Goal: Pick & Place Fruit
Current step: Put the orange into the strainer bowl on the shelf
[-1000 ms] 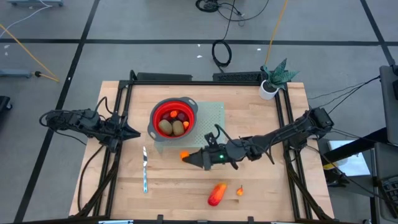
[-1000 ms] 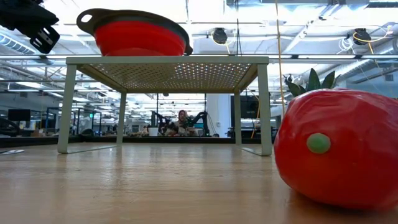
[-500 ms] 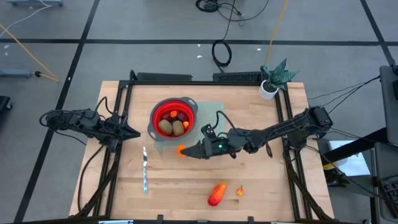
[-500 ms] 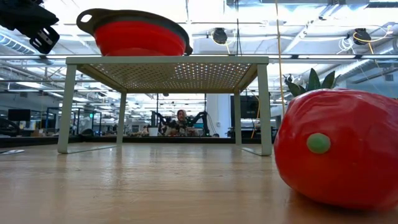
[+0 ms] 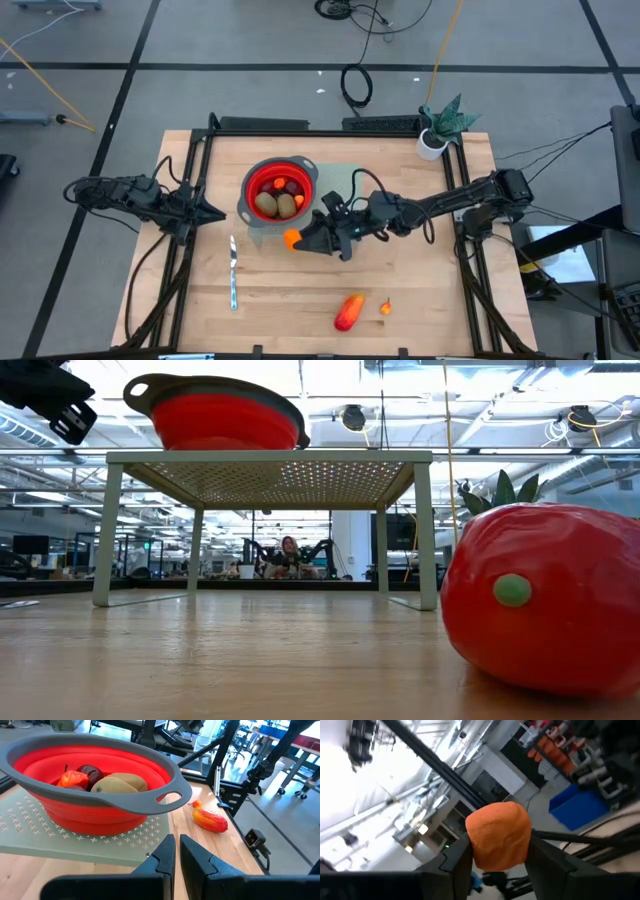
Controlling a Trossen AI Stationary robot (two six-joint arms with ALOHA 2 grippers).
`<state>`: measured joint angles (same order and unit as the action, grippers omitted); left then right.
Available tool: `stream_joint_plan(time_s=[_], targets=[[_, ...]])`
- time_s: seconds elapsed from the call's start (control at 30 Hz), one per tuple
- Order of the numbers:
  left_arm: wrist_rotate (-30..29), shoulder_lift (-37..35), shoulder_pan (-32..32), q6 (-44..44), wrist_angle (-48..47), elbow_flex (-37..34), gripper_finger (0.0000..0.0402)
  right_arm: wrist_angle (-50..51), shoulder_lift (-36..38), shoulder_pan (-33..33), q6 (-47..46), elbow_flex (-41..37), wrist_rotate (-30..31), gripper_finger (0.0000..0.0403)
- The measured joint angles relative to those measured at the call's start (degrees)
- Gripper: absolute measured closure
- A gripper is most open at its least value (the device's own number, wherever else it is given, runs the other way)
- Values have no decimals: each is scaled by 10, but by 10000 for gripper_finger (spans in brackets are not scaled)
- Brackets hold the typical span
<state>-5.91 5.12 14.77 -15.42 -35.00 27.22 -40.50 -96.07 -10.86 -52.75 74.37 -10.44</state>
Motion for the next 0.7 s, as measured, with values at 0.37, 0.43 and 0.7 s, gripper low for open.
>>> stream_joint_plan(time_s=[0.37,0.43,0.7], targets=[[0,0,0,-11,1,0,378,93,36,37,157,0,0,250],[0,0,0,-12,1,0,378,147,52,46,175,0,21,250],[0,0,0,-12,1,0,378,249,87,76,241,0,76,263]])
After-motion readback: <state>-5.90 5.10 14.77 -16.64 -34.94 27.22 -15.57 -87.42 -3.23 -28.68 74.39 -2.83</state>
